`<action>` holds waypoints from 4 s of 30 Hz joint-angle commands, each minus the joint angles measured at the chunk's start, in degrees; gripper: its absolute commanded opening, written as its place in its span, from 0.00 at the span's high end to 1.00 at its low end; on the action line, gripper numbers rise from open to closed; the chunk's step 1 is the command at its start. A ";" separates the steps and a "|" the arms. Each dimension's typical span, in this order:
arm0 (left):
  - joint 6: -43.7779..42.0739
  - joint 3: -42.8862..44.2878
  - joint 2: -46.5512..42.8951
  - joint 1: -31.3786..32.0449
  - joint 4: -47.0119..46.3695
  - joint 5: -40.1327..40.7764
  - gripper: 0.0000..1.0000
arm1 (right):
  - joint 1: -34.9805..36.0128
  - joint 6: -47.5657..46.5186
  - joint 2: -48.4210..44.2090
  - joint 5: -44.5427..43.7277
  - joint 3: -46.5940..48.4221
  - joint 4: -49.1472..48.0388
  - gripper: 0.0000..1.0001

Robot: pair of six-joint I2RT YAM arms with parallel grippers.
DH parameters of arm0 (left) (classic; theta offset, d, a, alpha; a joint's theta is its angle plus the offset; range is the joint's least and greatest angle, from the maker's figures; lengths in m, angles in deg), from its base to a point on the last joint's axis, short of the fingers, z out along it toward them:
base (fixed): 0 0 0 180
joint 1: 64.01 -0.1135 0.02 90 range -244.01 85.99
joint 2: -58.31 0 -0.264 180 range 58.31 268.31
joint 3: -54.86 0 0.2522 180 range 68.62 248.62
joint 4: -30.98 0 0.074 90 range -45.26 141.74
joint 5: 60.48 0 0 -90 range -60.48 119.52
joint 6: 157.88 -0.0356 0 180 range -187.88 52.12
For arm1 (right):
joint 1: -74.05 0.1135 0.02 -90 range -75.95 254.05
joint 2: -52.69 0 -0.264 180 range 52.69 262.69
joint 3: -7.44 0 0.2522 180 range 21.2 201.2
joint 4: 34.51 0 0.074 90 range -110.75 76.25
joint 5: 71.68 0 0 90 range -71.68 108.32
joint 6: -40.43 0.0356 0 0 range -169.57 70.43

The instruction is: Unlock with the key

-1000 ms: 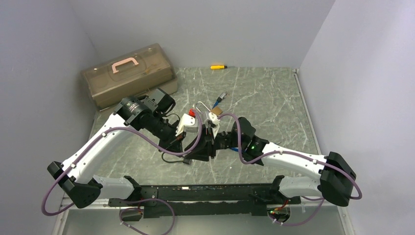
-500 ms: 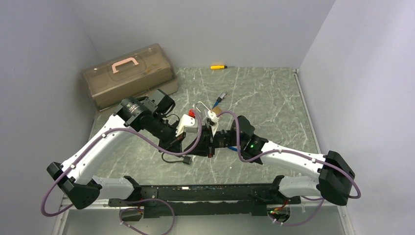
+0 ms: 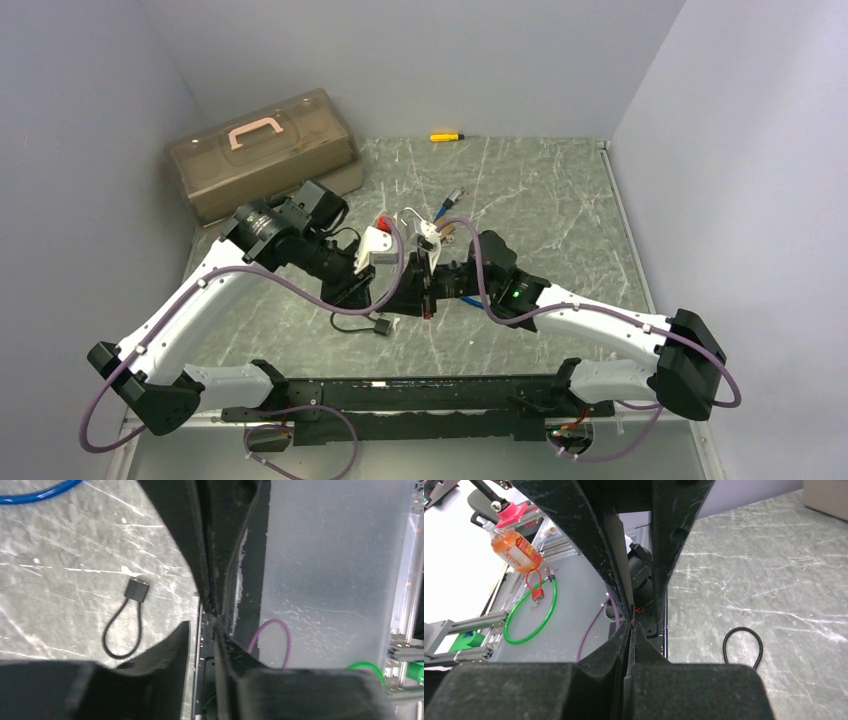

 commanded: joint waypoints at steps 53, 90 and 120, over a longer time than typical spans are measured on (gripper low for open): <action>-14.46 -39.19 6.89 -4.16 -51.85 21.09 0.01 | -13.54 7.29 -17.63 -3.69 -7.86 12.54 1.00; -33.96 -48.63 8.56 3.10 -56.88 14.32 0.31 | -17.22 9.05 -23.85 -5.25 -8.88 14.87 1.00; -29.92 -38.45 0.32 -2.31 -46.51 7.58 1.00 | -19.08 11.63 -20.21 -1.53 -7.77 16.36 1.00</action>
